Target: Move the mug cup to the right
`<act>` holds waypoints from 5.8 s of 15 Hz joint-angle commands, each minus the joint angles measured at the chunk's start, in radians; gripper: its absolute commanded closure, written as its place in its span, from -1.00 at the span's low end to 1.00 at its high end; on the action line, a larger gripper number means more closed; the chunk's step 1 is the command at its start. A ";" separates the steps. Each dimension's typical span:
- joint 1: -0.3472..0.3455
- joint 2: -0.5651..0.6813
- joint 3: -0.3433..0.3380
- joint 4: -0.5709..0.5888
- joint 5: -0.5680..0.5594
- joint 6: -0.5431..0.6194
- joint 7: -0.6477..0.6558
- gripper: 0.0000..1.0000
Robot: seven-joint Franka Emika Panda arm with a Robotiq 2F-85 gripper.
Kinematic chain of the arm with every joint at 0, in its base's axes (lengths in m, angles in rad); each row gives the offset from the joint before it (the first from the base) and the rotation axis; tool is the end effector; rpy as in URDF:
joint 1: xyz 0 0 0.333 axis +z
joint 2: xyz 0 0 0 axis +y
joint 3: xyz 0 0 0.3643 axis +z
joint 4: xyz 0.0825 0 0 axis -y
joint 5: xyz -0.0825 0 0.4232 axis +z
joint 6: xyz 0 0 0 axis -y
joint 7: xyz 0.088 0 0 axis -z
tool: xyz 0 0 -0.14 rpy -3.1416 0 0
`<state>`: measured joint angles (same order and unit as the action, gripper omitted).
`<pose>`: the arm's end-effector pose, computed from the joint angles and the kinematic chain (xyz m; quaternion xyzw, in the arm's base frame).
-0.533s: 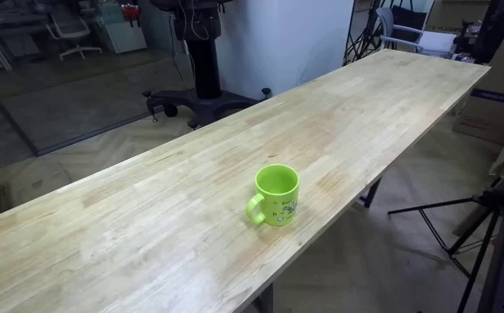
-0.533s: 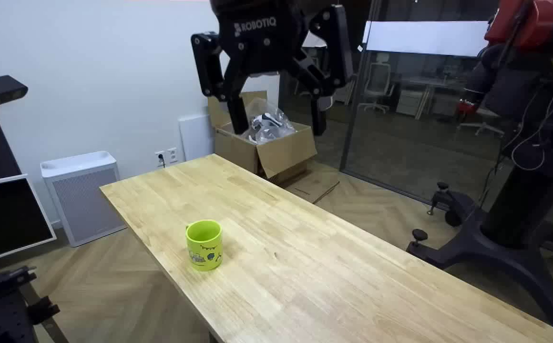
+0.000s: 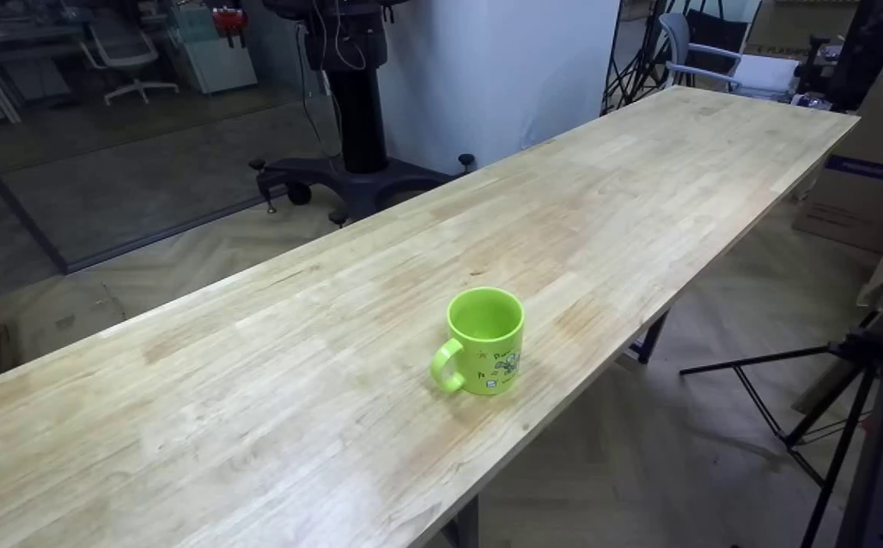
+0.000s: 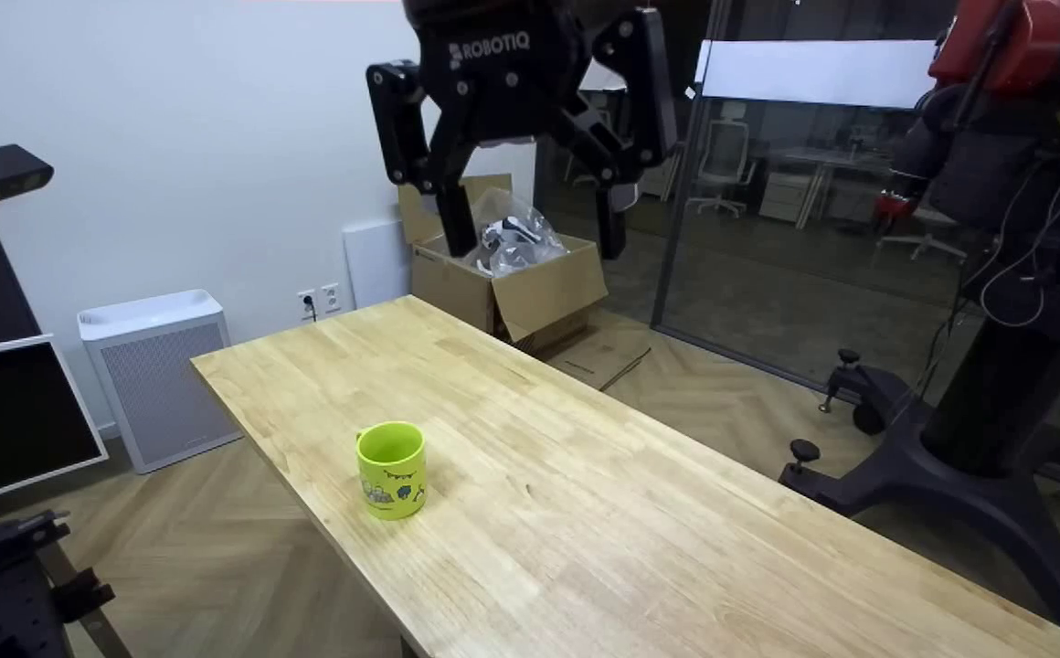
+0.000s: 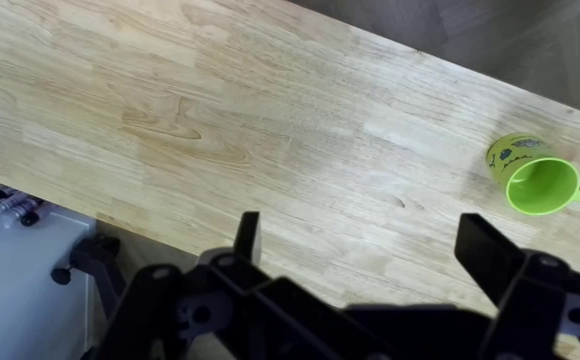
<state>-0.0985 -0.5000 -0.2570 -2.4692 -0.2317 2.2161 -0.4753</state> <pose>0.4087 -0.1715 0.4824 0.9842 0.1253 0.0941 0.0826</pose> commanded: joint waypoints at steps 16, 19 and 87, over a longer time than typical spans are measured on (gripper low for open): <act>0.043 0.399 -0.020 0.185 0.288 0.058 -0.061 -1.00; 0.022 0.504 0.037 0.235 0.227 -0.001 -0.014 -1.00; 0.039 1.020 0.401 0.214 -0.009 0.589 -0.092 0.98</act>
<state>-0.0510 0.5024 0.1269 -2.2870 -0.2017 2.8168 -0.5237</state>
